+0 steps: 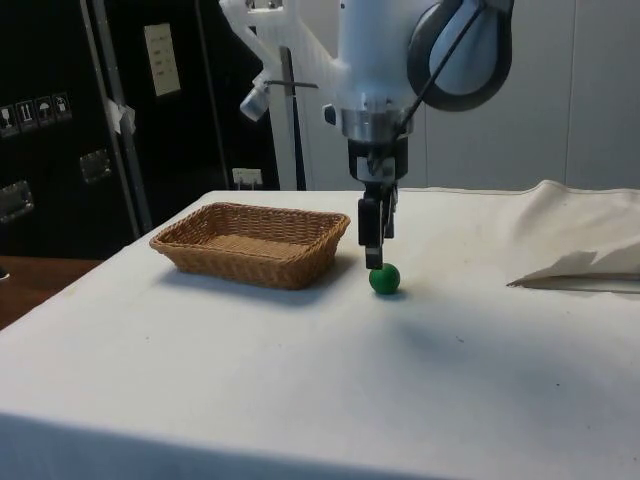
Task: Pick up the ball and place it into the basket.
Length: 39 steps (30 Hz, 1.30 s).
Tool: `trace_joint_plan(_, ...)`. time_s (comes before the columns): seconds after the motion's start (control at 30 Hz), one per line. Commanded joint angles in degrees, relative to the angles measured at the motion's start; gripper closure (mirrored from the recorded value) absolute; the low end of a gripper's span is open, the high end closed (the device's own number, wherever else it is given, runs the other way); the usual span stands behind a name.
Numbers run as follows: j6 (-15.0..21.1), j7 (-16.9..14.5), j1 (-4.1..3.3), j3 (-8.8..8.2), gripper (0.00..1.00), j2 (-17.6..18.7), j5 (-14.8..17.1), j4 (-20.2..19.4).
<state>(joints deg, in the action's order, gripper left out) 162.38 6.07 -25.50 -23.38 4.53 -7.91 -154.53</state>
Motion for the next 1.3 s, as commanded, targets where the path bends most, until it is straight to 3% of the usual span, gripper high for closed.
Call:
trace_joint_plan(0.0,0.8,-1.66,0.34,0.29,0.0,-0.29,1.55,-0.52)
trace_joint_plan(0.03,0.46,-0.29,0.0,-0.23,0.0,0.4,0.0,0.0)
trace_joint_plan(0.07,1.26,-2.01,0.46,0.06,0.0,-0.06,1.49,-0.63)
trace_joint_plan(0.37,4.53,-4.81,0.74,-1.26,0.0,1.15,1.72,-1.83)
trace_joint_plan(0.4,3.5,-3.44,0.4,-2.12,0.0,1.95,0.0,-0.92)
trace_joint_plan(0.43,4.81,-4.87,0.8,-1.2,0.0,1.32,1.78,-1.95)
trace_joint_plan(0.67,7.28,-4.64,0.92,-0.4,0.0,2.92,2.01,-2.06)
trace_joint_plan(0.7,6.53,-3.55,0.46,-1.78,0.0,3.72,0.06,-1.26)
trace_joint_plan(0.73,7.56,-4.64,0.97,-0.29,0.0,3.27,2.06,-2.06)
trace_joint_plan(0.97,11.12,-4.18,1.55,0.69,0.0,6.25,1.83,-2.18)
trace_joint_plan(1.0,10.6,-3.21,0.46,-1.32,0.0,7.33,0.06,-1.26)
trace_joint_plan(1.03,11.63,-4.07,1.66,0.86,0.0,6.65,1.78,-2.18)
trace_joint_plan(1.2,13.98,-3.61,2.12,1.26,0.0,8.42,1.38,-2.18)
trace_joint_plan(1.23,14.21,-3.61,2.12,1.26,0.0,8.59,1.32,-2.18)
trace_joint_plan(1.27,14.09,-2.92,0.46,-1.15,0.0,10.14,0.06,-1.2)
